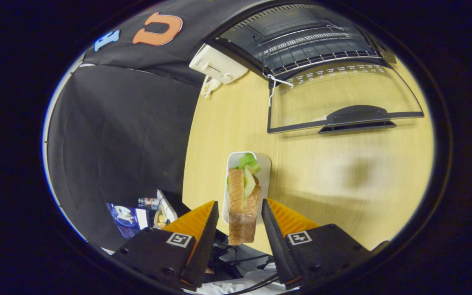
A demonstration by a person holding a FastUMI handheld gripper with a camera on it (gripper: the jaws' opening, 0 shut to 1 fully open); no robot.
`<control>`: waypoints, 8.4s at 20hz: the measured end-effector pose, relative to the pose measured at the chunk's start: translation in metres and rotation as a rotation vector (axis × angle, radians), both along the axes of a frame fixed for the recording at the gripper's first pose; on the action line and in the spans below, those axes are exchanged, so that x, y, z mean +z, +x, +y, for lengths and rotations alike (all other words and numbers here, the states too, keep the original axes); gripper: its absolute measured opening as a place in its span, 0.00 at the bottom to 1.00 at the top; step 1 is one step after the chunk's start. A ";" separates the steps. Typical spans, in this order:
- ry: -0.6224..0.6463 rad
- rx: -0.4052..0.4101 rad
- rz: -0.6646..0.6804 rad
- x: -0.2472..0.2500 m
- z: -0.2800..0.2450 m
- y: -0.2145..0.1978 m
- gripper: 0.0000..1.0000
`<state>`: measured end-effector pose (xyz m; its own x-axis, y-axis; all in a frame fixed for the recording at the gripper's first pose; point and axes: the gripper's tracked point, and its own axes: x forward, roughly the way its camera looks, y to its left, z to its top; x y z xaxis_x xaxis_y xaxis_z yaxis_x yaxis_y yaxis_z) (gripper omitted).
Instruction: Open the toaster oven, put the food inside, and close the toaster oven door.
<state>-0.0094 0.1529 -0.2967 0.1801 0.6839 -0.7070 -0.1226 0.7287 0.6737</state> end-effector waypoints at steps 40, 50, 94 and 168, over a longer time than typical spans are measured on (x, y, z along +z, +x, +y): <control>0.446 -0.865 -0.517 0.059 -0.129 0.204 0.36; 0.463 -1.165 -0.455 0.044 -0.152 0.293 0.36; -0.661 -0.367 -0.761 0.002 -0.119 0.274 1.00; -0.613 -0.542 -1.072 0.075 -0.122 0.147 1.00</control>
